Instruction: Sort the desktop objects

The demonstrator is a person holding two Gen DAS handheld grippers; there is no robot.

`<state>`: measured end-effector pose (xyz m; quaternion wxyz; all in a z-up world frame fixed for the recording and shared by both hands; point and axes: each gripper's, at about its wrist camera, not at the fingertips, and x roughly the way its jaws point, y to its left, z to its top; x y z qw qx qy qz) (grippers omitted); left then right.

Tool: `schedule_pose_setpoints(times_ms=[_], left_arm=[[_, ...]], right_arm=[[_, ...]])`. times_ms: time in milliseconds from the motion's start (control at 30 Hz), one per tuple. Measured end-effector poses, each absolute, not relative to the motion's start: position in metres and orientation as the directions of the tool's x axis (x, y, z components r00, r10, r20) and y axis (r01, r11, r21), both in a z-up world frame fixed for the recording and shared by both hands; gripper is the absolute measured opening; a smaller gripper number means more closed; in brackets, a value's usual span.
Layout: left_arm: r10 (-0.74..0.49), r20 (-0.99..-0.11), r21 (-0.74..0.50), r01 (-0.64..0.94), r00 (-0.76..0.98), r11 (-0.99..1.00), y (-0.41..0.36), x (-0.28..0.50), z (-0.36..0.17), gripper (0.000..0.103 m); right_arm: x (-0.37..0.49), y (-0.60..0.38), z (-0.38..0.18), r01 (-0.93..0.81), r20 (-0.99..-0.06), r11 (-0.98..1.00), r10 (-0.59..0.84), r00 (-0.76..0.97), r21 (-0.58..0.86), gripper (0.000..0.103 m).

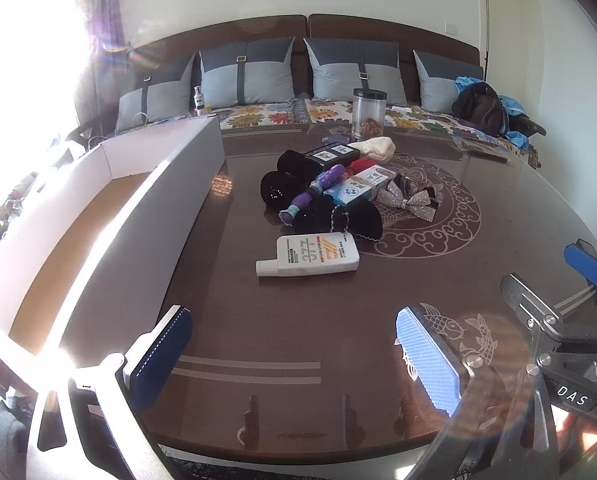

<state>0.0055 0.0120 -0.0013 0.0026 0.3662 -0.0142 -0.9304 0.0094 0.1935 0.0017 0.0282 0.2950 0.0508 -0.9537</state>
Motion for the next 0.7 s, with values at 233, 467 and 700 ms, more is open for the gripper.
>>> schedule_pose_setpoints(times_ms=[233,467,700], left_arm=[[-0.015,-0.697,0.019,0.002,-0.717,-1.000,0.008,0.002,-0.006,0.103],[-0.029,-0.708,0.050,-0.010,-0.706,-0.999,0.015,0.001,-0.011,0.103],[-0.042,-0.728,0.078,-0.022,-0.684,-0.997,0.021,-0.001,-0.020,0.103]], right_arm=[[0.006,0.189,-0.003,0.073,-0.584,-0.990,0.012,-0.812,-0.122,0.103],[-0.001,0.193,-0.013,0.053,-0.635,-0.989,0.048,-0.771,-0.140,0.103],[-0.010,0.208,-0.022,-0.014,-0.690,-0.993,0.093,-0.718,-0.119,0.103]])
